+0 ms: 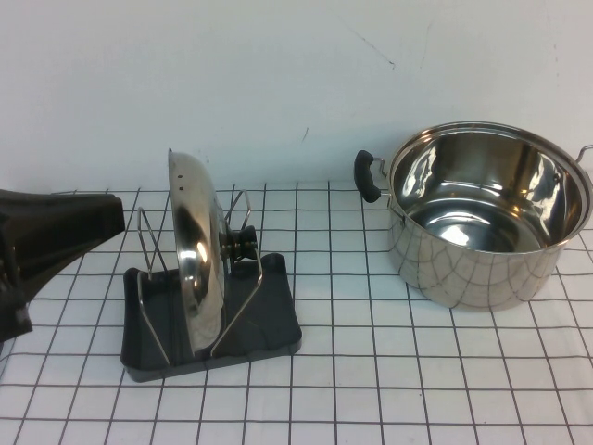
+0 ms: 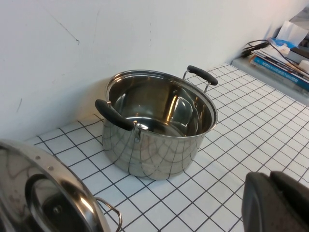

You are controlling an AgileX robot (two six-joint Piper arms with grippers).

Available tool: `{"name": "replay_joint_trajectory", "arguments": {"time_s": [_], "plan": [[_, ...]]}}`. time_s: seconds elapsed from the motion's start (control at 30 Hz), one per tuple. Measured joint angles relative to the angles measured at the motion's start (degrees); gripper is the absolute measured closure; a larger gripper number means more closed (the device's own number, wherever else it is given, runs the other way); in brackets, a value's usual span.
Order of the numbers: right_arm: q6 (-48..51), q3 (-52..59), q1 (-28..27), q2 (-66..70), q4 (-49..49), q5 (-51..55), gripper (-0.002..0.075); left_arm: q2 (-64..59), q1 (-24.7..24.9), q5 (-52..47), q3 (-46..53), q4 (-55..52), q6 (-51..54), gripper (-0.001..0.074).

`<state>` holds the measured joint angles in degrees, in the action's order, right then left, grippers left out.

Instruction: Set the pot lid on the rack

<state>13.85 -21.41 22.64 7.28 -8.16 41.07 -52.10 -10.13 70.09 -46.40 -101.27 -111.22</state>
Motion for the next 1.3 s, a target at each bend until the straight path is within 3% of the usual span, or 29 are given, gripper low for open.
{"name": "replay_joint_trajectory", "arguments": {"time_s": [0.2, 0.43, 0.63, 0.8, 0.97, 1.07, 1.17, 1.23, 1.3], "plan": [[0.0, 0.1, 0.0, 0.0, 0.1, -0.1, 0.0728, 0.0, 1.6, -0.1, 0.0, 0.0, 0.0, 0.0736], [0.0, 0.1, 0.0, 0.0, 0.2, -0.1, 0.0727, 2.3, 15.2, -3.4, 0.0, 0.0, 3.1, 0.0736], [0.0, 0.1, 0.0, 0.0, 0.3, -0.1, 0.0728, 8.3, 25.8, -18.3, 0.0, 0.8, 16.6, 0.0736], [0.0, 0.1, 0.0, 0.0, 0.5, -0.1, 0.0728, 11.4, 31.8, -43.8, 0.0, 16.3, 21.5, 0.0736], [0.0, 0.1, 0.0, 0.0, 0.7, -0.1, 0.0728, 14.7, 32.1, -80.0, 0.0, 49.8, 35.2, 0.0736], [0.0, 0.1, 0.0, 0.0, 0.7, -0.1, 0.0728, 17.0, 29.9, -96.3, 0.9, 62.2, 45.4, 0.0736], [0.0, 0.1, 0.0, 0.0, 0.8, -0.1, 0.0728, 21.2, 27.4, -97.9, 5.2, 66.4, 52.0, 0.0736], [0.0, 0.1, 0.0, 0.0, 0.8, -0.1, 0.0728, 24.8, 25.8, -94.3, 9.0, 66.0, 53.7, 0.0736], [0.0, 0.1, 0.0, 0.0, 0.8, -0.1, 0.0728, 29.3, 23.7, -84.5, 15.2, 63.1, 54.6, 0.0736]]}}
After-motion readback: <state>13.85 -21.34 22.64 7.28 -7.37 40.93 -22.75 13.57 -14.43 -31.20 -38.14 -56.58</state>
